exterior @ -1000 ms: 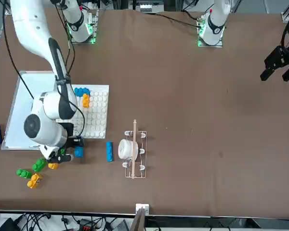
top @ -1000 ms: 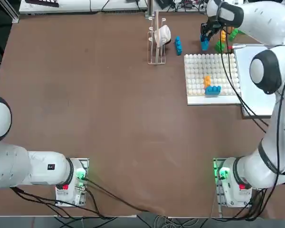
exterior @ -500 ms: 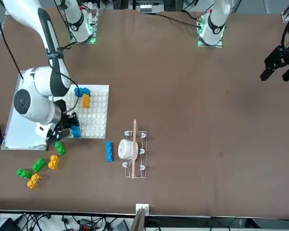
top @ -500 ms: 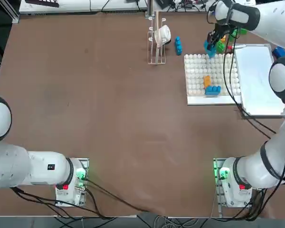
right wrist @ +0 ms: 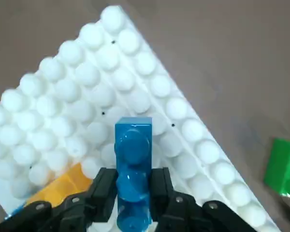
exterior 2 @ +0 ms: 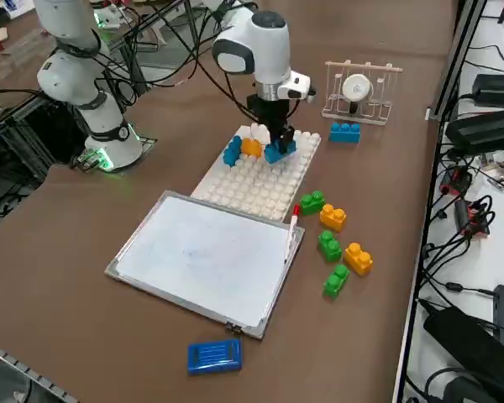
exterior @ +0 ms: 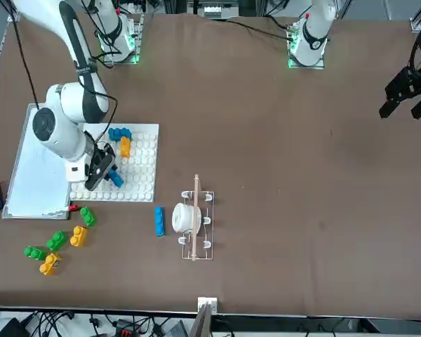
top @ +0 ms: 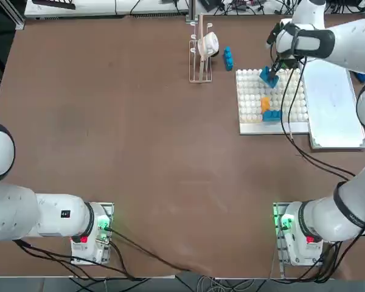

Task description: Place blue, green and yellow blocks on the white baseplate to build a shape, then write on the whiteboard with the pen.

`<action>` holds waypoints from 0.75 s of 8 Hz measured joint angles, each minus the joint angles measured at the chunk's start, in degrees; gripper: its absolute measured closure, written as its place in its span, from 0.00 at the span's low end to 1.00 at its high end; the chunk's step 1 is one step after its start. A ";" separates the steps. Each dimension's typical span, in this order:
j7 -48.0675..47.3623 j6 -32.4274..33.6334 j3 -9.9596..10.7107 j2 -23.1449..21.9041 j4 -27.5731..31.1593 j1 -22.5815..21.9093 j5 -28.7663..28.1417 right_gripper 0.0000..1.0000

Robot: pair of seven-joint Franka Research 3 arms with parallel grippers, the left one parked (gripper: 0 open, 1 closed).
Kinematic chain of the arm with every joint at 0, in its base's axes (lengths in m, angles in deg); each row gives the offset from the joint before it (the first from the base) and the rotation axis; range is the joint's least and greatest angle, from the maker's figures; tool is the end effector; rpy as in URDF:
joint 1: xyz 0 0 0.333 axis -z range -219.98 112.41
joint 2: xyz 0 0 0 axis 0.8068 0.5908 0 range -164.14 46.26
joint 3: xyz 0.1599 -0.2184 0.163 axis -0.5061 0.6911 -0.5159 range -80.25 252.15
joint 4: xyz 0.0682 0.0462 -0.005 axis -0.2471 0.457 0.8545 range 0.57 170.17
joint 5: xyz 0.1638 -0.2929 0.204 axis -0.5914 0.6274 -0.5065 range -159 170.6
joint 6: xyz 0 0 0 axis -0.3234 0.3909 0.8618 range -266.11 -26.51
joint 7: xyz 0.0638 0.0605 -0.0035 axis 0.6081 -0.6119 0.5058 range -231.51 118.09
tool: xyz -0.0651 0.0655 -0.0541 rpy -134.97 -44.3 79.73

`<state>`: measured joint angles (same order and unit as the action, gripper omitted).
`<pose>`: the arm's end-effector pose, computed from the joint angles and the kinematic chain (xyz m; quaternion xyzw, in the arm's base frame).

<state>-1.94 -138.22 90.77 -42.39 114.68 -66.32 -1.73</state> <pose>0.5717 0.0793 0.2787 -0.8777 -0.4781 -0.0104 0.0311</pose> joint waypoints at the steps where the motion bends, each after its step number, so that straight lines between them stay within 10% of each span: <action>1: 4.51 -0.74 -0.26 -0.63 1.11 -0.32 0.00 0.62; 6: 18.21 -1.48 -0.39 -5.15 7.49 -0.95 0.09 0.62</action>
<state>16.26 -139.70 90.39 -47.54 122.17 -67.27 -1.64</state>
